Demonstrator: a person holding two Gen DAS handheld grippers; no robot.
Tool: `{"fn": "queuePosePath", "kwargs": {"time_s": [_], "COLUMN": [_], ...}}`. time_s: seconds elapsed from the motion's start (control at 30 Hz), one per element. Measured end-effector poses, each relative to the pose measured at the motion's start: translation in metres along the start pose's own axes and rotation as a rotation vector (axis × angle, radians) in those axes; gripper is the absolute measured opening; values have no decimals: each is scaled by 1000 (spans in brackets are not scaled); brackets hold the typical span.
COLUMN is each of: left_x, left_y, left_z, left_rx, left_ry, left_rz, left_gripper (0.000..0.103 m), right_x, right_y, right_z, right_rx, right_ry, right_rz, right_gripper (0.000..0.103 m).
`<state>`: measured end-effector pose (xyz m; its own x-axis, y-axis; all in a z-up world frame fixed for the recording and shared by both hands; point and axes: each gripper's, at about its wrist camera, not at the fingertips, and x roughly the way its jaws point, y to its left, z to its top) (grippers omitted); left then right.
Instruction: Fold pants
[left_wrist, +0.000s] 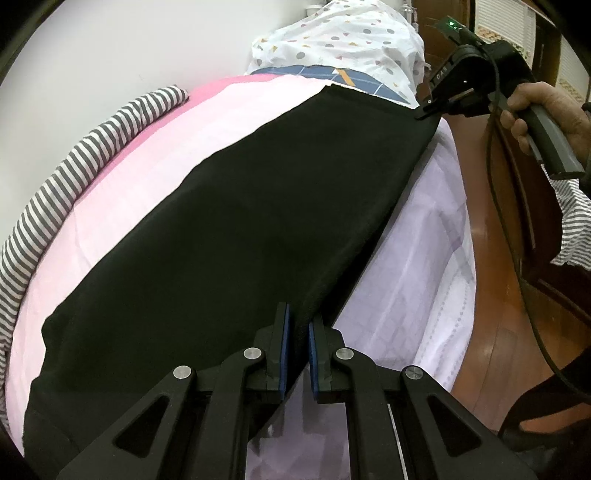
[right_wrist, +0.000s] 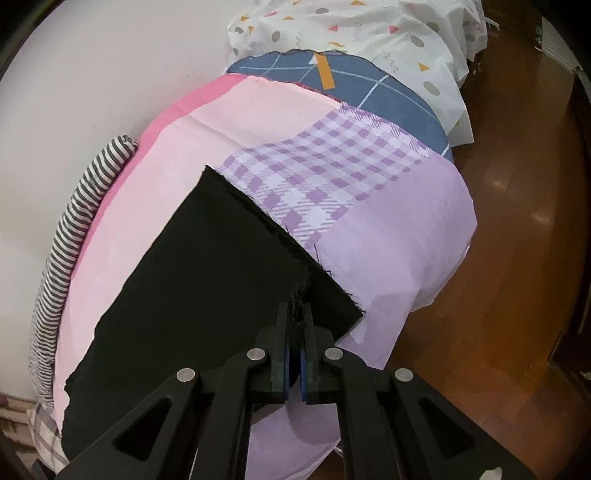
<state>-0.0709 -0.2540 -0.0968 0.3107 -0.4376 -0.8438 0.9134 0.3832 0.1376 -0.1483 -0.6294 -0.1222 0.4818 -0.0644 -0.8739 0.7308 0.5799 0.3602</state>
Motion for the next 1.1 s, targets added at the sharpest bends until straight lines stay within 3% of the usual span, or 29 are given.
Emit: {"fn": "queuePosePath", "kwargs": {"time_s": [0.2,0.37,0.4,0.47,0.53,0.67,0.77,0.87,1.1], "left_x": [2,-1,-3,-9,-18,-46,-68,-86,-121], "left_y": [7,10,11,15,21,44,74,109,193], "left_z": [3,3,3,2,1,-6,-19,-41,-120], "left_rx": [-72,-112,-121,-143,-166,-253,-344,-452,-661], "left_ry": [22,36,37,27,7,-60,-105,-129,-96], "left_rz": [-36,-41,-41,-55,-69,-77,-19,42,279], "left_gripper": [14,28,31,39,46,54,55,56,56], "right_x": [2,1,-1,-5,-15,-39,-59,-73,-49], "right_y": [3,4,4,4,2,2,13,48,195], "right_z": [0,2,2,2,2,6,13,20,-3], "right_rx": [-21,-16,-9,-4,8,11,-7,-100,-437], "right_ry": [12,25,25,20,0,-48,-80,-93,26], "right_rz": [-18,-26,-23,-34,-38,-65,-49,-14,172], "right_gripper": [3,7,9,25,35,35,35,35,35]}}
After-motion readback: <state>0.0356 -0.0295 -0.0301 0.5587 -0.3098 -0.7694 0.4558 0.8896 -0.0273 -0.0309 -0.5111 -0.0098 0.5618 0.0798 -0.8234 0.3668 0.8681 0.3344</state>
